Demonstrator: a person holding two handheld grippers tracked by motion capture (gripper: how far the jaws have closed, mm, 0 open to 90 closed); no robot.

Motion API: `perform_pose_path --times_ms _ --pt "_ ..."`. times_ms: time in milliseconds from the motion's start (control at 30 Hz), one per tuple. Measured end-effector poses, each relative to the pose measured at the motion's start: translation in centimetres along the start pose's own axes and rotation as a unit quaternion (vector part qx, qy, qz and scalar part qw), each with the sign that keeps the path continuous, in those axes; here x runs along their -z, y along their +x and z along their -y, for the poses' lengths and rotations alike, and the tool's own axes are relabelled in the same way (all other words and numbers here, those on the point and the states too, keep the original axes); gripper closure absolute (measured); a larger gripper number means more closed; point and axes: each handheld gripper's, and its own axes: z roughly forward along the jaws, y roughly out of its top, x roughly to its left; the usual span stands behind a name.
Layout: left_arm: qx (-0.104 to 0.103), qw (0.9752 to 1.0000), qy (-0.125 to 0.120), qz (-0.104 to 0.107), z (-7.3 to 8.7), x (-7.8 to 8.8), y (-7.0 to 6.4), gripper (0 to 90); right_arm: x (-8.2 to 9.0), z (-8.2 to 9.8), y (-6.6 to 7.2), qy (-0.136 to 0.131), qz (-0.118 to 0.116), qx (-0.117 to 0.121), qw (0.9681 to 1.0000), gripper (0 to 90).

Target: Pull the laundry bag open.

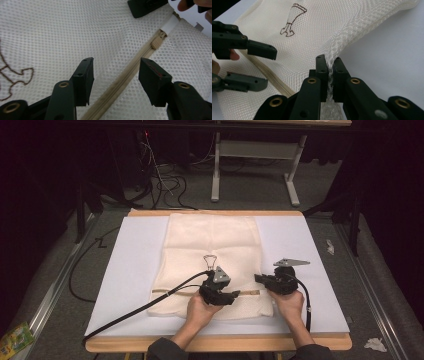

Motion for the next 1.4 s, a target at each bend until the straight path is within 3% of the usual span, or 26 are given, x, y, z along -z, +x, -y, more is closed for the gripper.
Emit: perform_pose_path --times_ms 400,633,867,1067,1400 --pt "-0.008 0.9999 0.008 0.008 0.3 -0.5 -0.6 45.1 0.0 -0.1 -0.1 -0.005 -0.008 -0.009 0.9999 87.3" --pt "0.002 0.9997 -0.008 0.025 0.0 -0.2 -0.8 48.3 0.3 -0.3 0.3 -0.008 -0.007 -0.003 0.9999 87.5" --pt "0.015 0.9989 -0.002 0.044 0.0 -0.6 -0.8 53.2 0.2 -0.7 0.6 -0.007 -0.01 0.002 0.9999 87.6" --pt "-0.025 0.9988 0.0 0.042 -0.9 -1.1 -2.3 56.0 0.2 -0.7 0.7 -0.005 -0.008 0.001 1.0 87.5" --pt "-0.018 0.9982 0.008 0.057 -1.5 -2.0 -2.7 67.0 0.3 -0.5 0.6 -0.01 -0.014 -0.001 0.9999 87.5"
